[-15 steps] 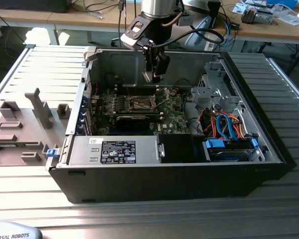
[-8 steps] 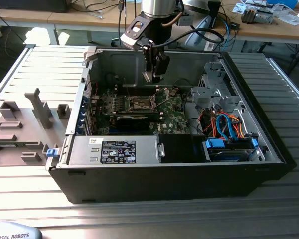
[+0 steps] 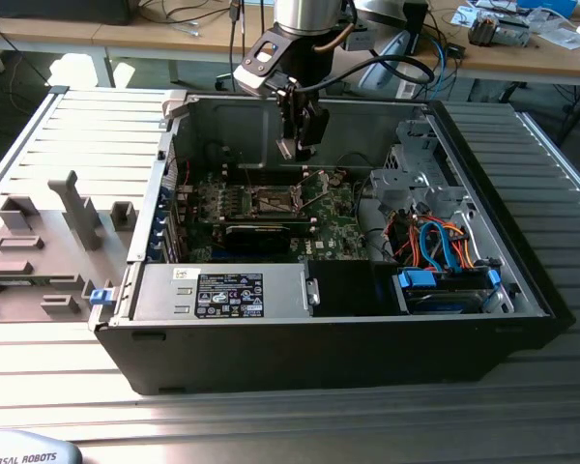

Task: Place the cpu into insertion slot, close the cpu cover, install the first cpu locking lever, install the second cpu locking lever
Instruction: 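Place the cpu into insertion slot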

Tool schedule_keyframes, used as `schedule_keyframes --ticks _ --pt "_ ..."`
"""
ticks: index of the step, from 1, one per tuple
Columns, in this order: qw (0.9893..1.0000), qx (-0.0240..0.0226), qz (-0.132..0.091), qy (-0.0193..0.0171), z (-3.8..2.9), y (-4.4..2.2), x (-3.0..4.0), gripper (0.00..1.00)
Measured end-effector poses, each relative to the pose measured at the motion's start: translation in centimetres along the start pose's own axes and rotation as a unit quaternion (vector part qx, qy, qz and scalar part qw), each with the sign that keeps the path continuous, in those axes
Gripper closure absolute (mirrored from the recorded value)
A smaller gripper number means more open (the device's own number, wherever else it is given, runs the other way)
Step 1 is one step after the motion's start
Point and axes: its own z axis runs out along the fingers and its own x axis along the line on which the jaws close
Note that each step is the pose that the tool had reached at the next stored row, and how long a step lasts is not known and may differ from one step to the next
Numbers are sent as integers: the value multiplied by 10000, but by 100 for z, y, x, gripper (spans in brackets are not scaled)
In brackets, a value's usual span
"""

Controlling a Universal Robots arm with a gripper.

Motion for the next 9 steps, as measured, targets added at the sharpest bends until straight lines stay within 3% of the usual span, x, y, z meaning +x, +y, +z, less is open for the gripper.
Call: schedule_keyframes --ticks 9 --pt "10000 1 24 -1 0 0 0 46"
